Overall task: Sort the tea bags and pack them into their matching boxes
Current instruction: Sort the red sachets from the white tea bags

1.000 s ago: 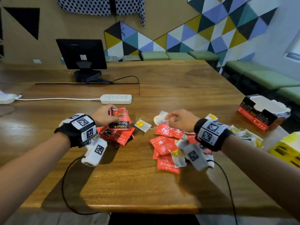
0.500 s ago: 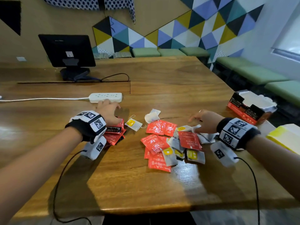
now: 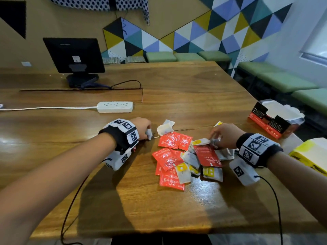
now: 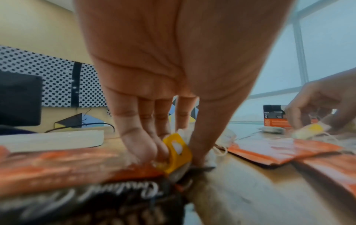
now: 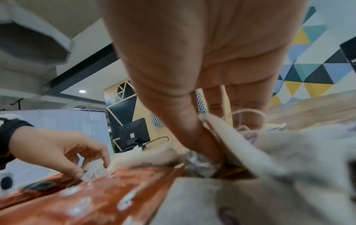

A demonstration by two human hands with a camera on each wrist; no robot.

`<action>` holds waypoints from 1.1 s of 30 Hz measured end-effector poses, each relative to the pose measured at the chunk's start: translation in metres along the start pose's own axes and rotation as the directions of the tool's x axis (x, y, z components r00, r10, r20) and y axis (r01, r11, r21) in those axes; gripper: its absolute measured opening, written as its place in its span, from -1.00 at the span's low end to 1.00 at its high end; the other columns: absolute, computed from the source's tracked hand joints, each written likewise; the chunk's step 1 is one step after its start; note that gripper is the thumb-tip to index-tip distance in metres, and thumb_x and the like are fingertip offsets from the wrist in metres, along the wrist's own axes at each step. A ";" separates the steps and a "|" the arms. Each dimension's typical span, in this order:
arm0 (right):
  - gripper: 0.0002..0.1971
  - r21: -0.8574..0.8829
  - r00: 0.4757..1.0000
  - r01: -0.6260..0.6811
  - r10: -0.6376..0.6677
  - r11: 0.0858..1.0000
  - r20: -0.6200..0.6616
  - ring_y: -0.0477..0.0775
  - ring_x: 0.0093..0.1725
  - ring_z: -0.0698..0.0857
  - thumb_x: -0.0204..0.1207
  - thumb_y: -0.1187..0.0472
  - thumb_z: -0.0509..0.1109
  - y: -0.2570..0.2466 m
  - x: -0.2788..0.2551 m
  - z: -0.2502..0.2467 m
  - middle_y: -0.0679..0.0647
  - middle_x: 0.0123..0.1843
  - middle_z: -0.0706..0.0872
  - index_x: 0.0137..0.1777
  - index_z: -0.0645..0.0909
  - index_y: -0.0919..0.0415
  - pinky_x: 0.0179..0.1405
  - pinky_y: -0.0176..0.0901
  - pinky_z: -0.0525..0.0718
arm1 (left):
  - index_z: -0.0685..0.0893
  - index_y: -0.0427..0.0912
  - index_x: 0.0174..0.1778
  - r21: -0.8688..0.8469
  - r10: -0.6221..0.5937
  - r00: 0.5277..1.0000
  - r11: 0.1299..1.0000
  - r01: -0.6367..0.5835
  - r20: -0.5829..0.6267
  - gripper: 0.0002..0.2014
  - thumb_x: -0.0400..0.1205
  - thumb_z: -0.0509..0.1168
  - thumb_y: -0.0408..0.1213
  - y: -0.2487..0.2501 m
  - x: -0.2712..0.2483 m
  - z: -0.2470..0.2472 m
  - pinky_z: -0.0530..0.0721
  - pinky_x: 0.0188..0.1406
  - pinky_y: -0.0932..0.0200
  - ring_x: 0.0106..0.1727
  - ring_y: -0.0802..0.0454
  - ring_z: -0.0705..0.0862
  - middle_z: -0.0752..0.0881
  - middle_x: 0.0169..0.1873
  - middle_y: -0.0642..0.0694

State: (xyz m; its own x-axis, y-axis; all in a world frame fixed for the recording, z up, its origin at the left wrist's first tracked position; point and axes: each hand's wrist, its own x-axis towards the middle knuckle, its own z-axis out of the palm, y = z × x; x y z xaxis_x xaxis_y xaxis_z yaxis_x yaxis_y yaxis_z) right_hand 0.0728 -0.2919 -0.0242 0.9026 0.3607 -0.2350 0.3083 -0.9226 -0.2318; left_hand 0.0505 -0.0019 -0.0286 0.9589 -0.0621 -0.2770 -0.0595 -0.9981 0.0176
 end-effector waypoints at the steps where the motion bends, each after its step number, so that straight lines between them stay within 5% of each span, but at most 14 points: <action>1: -0.83 0.010 1.000 -0.003 0.003 1.000 -0.012 -0.04 -0.08 0.61 0.45 0.25 0.41 0.000 0.001 -0.002 -0.03 -0.06 0.68 0.02 0.67 0.05 -0.12 -0.27 0.57 | 0.57 -0.19 0.21 -0.054 -0.020 1.000 0.998 0.019 -0.020 -0.70 0.55 0.27 -0.31 0.000 0.001 -0.001 0.55 -0.14 0.11 0.01 -0.09 0.63 0.70 0.05 -0.16; 7: -0.74 0.031 0.997 0.081 -0.081 0.996 0.001 -0.02 0.00 0.56 0.48 0.21 0.30 -0.025 0.010 -0.004 -0.01 0.03 0.62 0.16 0.60 0.00 0.02 -0.20 0.51 | 0.53 -0.20 0.29 -0.255 -0.066 0.983 0.967 0.021 -0.169 -0.71 0.66 0.12 -0.29 0.022 0.012 -0.011 0.51 -0.05 0.14 0.19 -0.16 0.63 0.66 0.22 -0.22; 12: -0.66 -0.031 0.986 0.119 -0.115 0.992 0.122 0.07 0.16 0.65 0.42 0.07 0.40 -0.042 0.017 0.009 0.01 0.23 0.69 0.22 0.60 -0.04 0.17 -0.05 0.65 | 0.51 -0.23 0.34 -0.202 -0.012 0.994 0.979 -0.010 -0.105 -0.60 0.65 0.17 -0.08 0.045 0.026 -0.008 0.49 -0.01 0.11 0.22 -0.17 0.60 0.63 0.22 -0.20; 16: -0.66 -0.045 0.993 0.068 -0.063 0.997 0.104 0.04 0.02 0.66 0.33 0.01 0.48 -0.045 0.017 0.009 0.01 0.09 0.71 0.10 0.64 0.01 0.06 -0.08 0.69 | 0.50 -0.14 0.24 -0.121 -0.061 0.997 0.991 0.053 -0.057 -0.58 0.55 0.27 0.03 0.054 0.033 -0.002 0.56 -0.09 0.09 0.12 -0.21 0.59 0.54 0.01 -0.15; 20: -0.50 -0.036 0.994 -0.008 0.012 0.999 0.111 0.03 0.00 0.65 0.18 -0.14 0.57 -0.049 0.015 0.013 -0.02 0.00 0.67 0.07 0.59 0.05 -0.10 -0.13 0.65 | 0.47 -0.21 0.34 -0.125 -0.062 0.996 0.991 0.054 -0.063 -0.51 0.56 0.32 -0.05 0.056 0.038 0.000 0.53 0.22 -0.06 0.29 -0.26 0.54 0.52 0.29 -0.28; 27: -0.64 -0.081 0.994 0.003 0.006 0.997 0.112 0.05 -0.07 0.68 0.21 0.06 0.56 -0.060 0.016 0.016 0.04 -0.07 0.71 -0.01 0.61 0.10 -0.14 -0.12 0.69 | 0.65 -0.26 0.13 -0.207 -0.005 0.996 0.978 -0.013 -0.084 -0.76 0.56 0.29 -0.31 0.051 0.036 -0.005 0.55 -0.12 0.09 0.07 -0.17 0.67 0.72 0.13 -0.24; 33: -0.75 0.114 0.999 0.046 -0.044 0.992 -0.025 0.02 -0.15 0.58 0.31 0.16 0.50 -0.049 0.020 0.010 0.01 -0.17 0.62 -0.01 0.67 0.18 -0.24 -0.20 0.56 | 0.57 -0.24 0.18 -0.369 -0.068 0.976 0.929 -0.013 -0.207 -0.76 0.59 0.20 -0.40 0.043 0.029 -0.017 0.48 -0.27 0.19 0.04 -0.15 0.63 0.66 0.16 -0.22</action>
State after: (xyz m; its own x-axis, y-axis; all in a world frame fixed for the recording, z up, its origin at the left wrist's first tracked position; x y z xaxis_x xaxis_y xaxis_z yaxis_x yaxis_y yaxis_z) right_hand 0.0726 -0.2383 -0.0265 0.8953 0.3973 -0.2012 0.3137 -0.8833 -0.3484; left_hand 0.0803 -0.0461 -0.0197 0.9973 0.0074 -0.0730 0.0342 -0.9267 0.3742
